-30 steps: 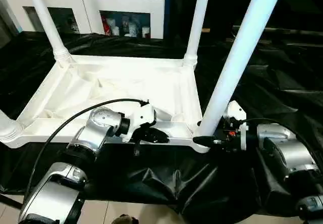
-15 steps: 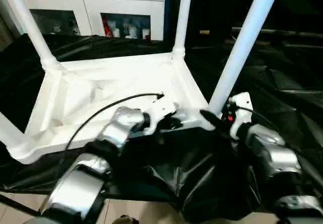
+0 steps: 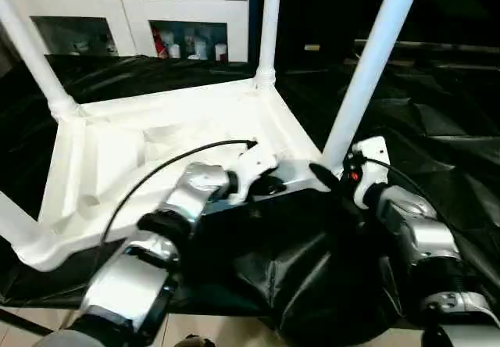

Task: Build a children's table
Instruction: Rotate leg to tighten

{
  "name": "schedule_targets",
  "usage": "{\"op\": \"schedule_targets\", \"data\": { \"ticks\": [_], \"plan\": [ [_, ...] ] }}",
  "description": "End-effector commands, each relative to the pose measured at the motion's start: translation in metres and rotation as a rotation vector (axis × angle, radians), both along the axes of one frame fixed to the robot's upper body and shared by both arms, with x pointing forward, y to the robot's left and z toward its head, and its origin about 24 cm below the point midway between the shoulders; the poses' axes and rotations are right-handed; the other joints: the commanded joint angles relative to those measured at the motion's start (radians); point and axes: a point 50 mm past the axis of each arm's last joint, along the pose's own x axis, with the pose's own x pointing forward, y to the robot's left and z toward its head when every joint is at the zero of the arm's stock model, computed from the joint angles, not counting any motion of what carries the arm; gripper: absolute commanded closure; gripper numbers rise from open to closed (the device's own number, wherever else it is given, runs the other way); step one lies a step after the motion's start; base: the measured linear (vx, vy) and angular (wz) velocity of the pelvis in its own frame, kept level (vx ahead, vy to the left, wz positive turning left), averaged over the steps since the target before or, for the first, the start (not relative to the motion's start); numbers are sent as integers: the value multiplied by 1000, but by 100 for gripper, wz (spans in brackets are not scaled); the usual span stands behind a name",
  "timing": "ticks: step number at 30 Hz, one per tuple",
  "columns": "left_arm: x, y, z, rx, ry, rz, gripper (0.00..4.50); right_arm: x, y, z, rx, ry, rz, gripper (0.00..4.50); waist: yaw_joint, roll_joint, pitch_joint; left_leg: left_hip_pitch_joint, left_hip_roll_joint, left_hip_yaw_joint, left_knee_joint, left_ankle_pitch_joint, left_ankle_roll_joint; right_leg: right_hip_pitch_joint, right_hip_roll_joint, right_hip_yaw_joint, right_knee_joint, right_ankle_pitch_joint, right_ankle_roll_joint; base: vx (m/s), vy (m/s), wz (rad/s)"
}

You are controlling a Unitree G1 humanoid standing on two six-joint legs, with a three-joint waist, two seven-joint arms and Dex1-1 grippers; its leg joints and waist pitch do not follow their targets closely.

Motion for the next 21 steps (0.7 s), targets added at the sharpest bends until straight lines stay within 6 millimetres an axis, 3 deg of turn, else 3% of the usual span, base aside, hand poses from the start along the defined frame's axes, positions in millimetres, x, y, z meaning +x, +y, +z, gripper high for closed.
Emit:
{"op": "schedule_targets", "data": {
  "ticks": [1,4,8,10,11,12,13,16,17,18,21],
  "plan": [
    [-8,-13,12,-84,-34,-155,450,-10,26,8,32,0,299,103,11,-16,-63,28,59,-33,-66,-223,84,44,-59,29,-74,-151,-241,0,0,0],
    [-14,5,9,-45,-4,-229,450,-16,10,15,17,21,385,103,15,-15,-64,30,63,-31,-65,-226,89,39,-60,30,-72,-150,-253,0,0,0],
    [-23,29,7,-8,59,-319,450,-22,-6,19,-51,44,493,103,26,-14,-62,36,67,-33,-69,-249,60,34,-62,31,-72,-200,-254,0,0,0],
    [-24,34,7,0,67,-330,450,-23,-7,20,-58,46,509,103,24,-12,-61,37,67,-32,-71,-263,49,31,-60,31,-72,-207,-253,0,0,0],
    [-25,38,7,1,67,-329,450,-23,-6,20,-58,47,519,103,24,-19,-61,37,67,-32,-72,-267,45,31,-60,31,-72,-209,-251,0,0,0],
    [-25,38,7,1,67,-329,450,-23,-6,20,-57,47,520,103,24,-16,-61,38,68,-33,-74,-269,39,31,-61,32,-71,-213,-251,0,0,0],
    [-25,41,8,5,68,-329,450,-24,-5,20,-56,50,532,130,24,-15,-61,38,67,-33,-73,-270,33,31,-62,32,-71,-212,-251,0,0,0],
    [-26,46,8,14,62,-322,450,-24,-3,19,-56,56,551,142,24,-19,-61,36,66,-33,-72,-259,34,33,-63,33,-69,-197,-252,0,0,0],
    [-26,47,8,14,63,-323,450,-24,-3,19,-56,59,557,150,22,-26,-61,34,65,-31,-71,-253,38,34,-62,33,-69,-193,-250,0,0,0],
    [-27,47,9,10,64,-323,450,-25,-2,18,-53,61,564,163,25,-22,-62,35,66,-32,-70,-241,41,34,-64,33,-67,-186,-251,0,0,0],
    [-27,46,9,-4,61,-316,450,-28,1,16,-43,68,578,180,23,-26,-61,35,65,-30,-70,-237,45,32,-62,33,-68,-195,-249,0,0,0]
  ]
}}
